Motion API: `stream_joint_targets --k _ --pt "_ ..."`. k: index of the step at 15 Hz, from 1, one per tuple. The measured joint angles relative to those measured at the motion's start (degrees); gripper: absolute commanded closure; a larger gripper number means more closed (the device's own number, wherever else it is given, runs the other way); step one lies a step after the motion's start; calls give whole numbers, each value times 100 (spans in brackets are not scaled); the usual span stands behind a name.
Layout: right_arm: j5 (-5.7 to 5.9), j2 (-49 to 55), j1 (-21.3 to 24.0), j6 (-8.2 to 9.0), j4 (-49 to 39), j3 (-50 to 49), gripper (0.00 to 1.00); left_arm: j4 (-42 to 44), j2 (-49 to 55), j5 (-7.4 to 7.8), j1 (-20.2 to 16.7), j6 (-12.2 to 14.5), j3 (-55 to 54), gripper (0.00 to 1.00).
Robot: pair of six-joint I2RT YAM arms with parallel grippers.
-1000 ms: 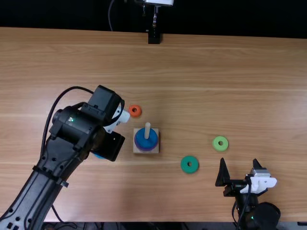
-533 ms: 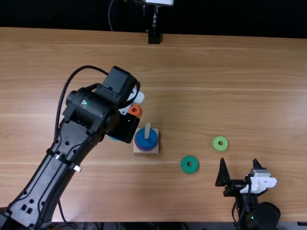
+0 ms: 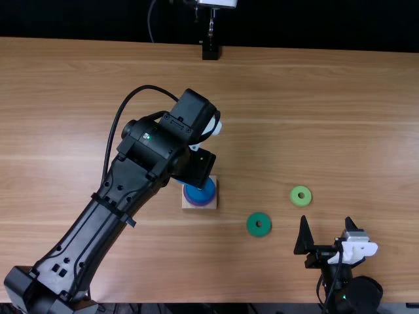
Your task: Build the Hanoi tower: stack the rings onto the peg from bottom to top in this color order: purple, dark blue, light blue, dark green, light green, yellow, orange.
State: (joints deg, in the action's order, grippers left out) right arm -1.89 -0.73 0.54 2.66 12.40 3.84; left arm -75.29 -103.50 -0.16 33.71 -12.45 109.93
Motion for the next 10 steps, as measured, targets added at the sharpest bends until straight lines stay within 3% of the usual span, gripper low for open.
stream_joint_targets --k 4,10 --pt "0 0 0 0 0 0 0 192 -179 39 155 -267 24 100" --pt "0 0 0 -2 -2 0 0 192 -284 37 160 -299 24 100"
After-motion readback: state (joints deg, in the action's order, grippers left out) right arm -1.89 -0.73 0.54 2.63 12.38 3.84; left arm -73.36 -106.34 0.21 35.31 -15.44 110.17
